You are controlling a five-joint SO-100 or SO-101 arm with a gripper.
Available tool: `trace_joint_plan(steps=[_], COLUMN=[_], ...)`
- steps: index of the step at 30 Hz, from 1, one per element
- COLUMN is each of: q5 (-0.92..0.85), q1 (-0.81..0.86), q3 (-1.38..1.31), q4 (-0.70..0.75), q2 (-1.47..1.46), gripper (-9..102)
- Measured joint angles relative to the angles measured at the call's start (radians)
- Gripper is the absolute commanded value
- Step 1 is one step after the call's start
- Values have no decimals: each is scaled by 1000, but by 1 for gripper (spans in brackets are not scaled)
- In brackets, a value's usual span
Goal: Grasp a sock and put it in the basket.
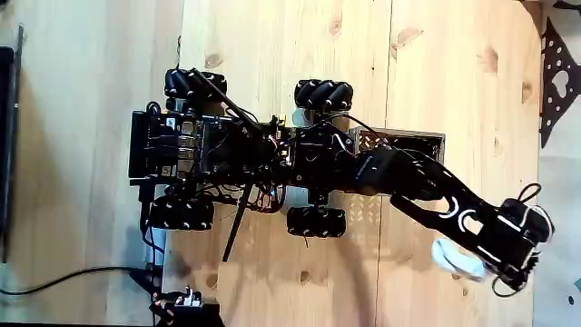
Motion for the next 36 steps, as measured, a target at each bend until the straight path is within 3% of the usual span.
trace_joint_plan(steps=[8, 24, 36], q5=[-40, -149, -149], q1=[29, 18, -183], q3=[130, 554, 716], q4=[149, 183, 181], q2=[160, 486, 568], gripper=[0, 1, 0])
